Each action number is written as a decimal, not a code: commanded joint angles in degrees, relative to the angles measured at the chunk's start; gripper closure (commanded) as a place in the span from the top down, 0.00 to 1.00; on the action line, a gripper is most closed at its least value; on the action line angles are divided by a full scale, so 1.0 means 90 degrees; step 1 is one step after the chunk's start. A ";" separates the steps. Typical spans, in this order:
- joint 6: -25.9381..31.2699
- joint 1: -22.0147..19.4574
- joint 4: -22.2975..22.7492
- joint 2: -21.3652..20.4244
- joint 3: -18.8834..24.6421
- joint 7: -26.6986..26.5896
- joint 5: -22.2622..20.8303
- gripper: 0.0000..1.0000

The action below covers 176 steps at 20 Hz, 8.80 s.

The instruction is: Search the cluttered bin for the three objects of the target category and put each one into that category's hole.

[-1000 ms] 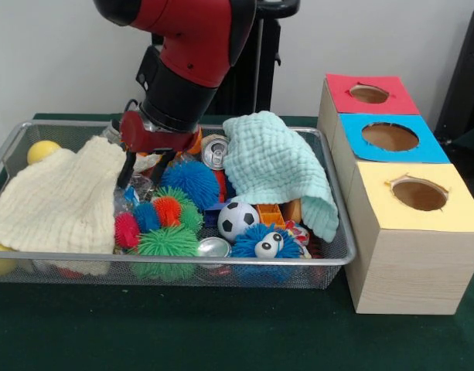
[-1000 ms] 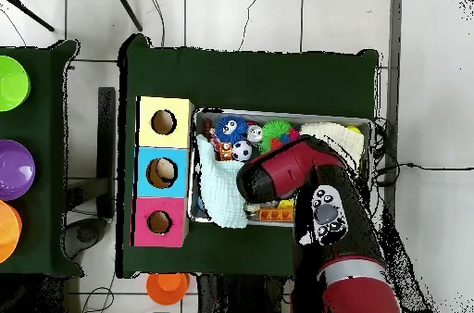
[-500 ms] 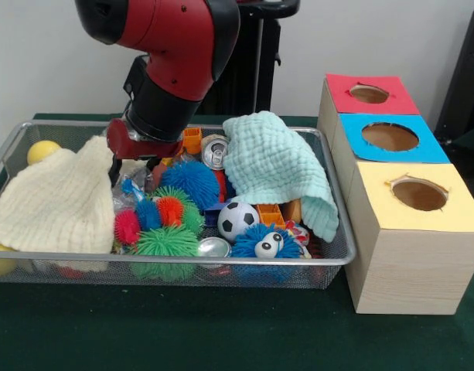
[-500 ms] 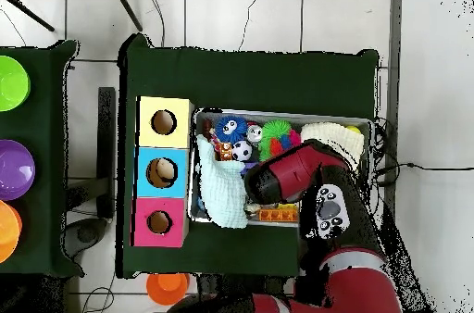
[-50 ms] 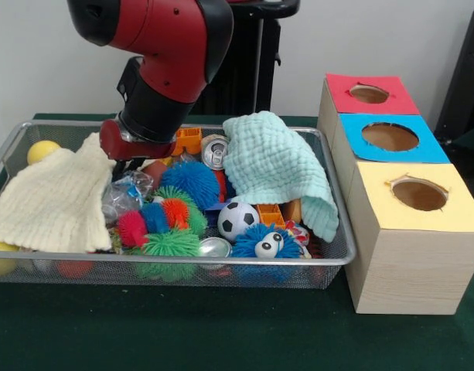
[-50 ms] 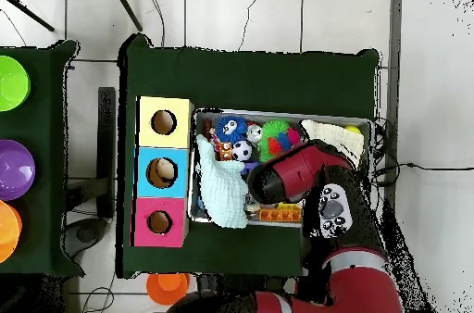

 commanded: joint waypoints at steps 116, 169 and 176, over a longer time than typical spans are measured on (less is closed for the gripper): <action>-0.0481 -0.1579 0.1380 -0.1490 0.2362 -0.0038 -0.1005 0.00; -0.0517 -0.0683 0.0304 -0.0054 0.1048 0.0072 -0.0960 1.00; -0.0466 -0.0822 0.0380 -0.0038 0.1110 -0.0138 -0.0775 1.00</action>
